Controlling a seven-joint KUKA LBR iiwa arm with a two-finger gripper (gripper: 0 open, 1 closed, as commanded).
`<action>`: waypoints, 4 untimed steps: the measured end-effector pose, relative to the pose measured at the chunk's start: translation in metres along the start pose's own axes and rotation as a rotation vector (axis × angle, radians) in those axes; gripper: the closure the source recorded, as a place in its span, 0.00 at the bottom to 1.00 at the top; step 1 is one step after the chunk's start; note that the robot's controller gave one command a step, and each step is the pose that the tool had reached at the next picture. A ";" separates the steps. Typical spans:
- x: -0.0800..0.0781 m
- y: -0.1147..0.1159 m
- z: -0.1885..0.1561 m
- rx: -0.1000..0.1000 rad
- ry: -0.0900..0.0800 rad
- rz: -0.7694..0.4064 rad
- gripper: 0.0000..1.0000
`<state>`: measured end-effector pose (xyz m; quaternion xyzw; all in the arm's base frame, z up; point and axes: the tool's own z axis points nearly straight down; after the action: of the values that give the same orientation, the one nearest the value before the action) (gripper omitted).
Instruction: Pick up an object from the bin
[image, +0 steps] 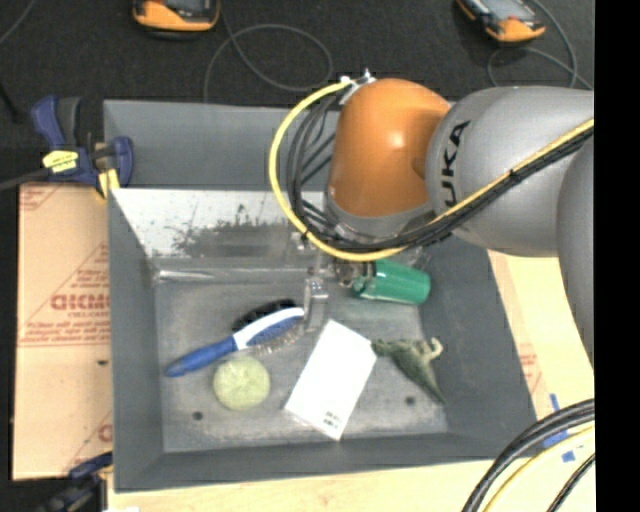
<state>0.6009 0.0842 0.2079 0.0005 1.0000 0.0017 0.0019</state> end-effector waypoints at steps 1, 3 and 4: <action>0.000 0.000 0.000 0.000 0.000 0.000 0.00; -0.020 0.026 0.063 0.004 0.001 -0.427 0.00; -0.011 0.042 0.052 0.004 0.002 -0.510 0.00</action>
Offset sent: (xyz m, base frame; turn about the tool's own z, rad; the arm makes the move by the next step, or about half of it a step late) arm 0.0132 0.0380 -0.1379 -0.3983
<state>0.6123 0.1261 0.1563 -0.2517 0.9678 -0.0008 0.0012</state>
